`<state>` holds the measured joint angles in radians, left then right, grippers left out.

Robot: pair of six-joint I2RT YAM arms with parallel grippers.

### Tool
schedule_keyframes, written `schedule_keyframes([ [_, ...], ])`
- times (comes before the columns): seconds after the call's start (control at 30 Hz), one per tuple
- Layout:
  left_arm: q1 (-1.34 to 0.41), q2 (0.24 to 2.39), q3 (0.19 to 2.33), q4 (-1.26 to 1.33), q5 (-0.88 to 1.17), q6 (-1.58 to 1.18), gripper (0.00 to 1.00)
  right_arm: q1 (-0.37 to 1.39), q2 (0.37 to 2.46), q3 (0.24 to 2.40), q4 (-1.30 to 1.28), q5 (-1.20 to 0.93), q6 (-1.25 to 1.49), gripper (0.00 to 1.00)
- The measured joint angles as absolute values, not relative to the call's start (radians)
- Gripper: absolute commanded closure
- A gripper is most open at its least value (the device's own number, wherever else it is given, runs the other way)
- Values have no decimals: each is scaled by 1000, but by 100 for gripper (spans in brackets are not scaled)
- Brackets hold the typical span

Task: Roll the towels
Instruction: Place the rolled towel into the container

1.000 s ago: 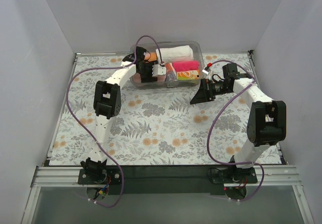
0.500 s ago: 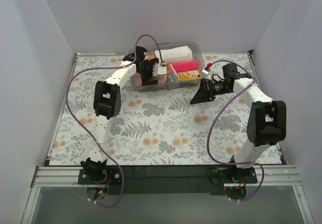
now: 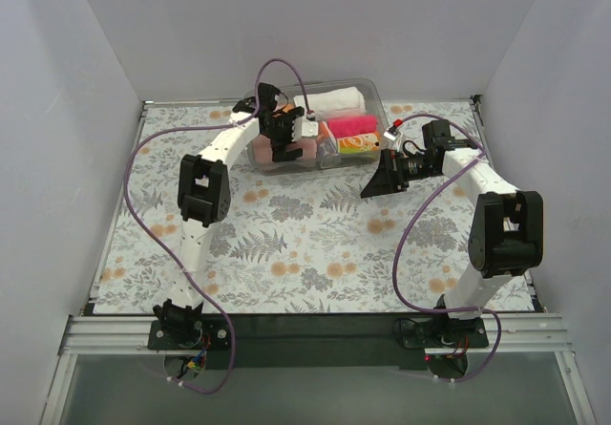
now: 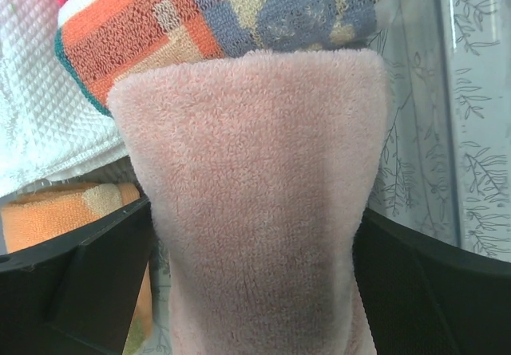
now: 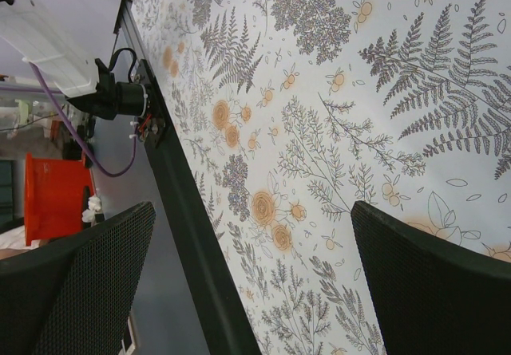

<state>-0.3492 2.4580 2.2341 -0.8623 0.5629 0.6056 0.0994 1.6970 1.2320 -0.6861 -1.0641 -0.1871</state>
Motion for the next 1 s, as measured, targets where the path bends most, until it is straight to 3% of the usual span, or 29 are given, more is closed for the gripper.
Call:
schedule_keyframes([
  [0.47,-351,2359,2225,-891,633,584,9,99,1697,1232,-685,-1064,-187,2],
  [0.63,-354,2310,2218,-898,647,556,5,99,1697,1232,-686,-1058,-187,2],
  [1.0,-355,2118,2155,-828,617,226,2,78,1612,1262,-687,-921,-199,2],
])
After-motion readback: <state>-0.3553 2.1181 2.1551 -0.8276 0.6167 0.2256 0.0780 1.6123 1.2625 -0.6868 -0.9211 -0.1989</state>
